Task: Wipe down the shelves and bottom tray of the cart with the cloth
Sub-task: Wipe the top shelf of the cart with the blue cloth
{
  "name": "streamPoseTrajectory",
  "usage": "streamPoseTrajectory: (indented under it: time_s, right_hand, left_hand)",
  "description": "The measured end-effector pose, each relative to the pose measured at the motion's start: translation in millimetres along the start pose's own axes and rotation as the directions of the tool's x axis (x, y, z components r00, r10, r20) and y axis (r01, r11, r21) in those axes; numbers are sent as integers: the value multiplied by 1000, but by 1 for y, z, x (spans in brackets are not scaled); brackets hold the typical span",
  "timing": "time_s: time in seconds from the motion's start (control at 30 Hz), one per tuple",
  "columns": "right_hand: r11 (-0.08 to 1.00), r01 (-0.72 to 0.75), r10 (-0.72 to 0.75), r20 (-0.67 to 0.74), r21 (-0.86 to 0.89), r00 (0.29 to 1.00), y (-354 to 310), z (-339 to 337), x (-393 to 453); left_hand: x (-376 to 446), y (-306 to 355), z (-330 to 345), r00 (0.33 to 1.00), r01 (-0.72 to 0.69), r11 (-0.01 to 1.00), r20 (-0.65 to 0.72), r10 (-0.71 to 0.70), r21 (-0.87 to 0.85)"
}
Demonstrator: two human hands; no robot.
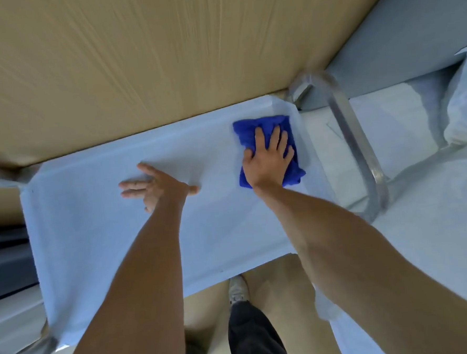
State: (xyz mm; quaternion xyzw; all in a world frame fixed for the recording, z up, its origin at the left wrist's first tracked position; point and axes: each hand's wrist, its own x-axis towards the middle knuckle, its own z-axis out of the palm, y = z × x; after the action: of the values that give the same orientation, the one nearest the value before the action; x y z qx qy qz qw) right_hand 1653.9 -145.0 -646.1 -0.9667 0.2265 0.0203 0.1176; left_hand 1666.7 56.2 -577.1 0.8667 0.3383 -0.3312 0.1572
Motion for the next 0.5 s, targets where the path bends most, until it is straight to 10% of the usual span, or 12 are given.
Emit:
streamPoseTrajectory:
  time_s: [0.17,0.5]
  right_hand:
    - [980,-191,189,33,62,981,-34,-2,75]
    - [994,25,-28,29,104,999,30,-17,-16]
  left_hand:
    - [6,12,0,998,65,994,-13,-64,92]
    - [-63,111,25,996,-82,997,32,82,4]
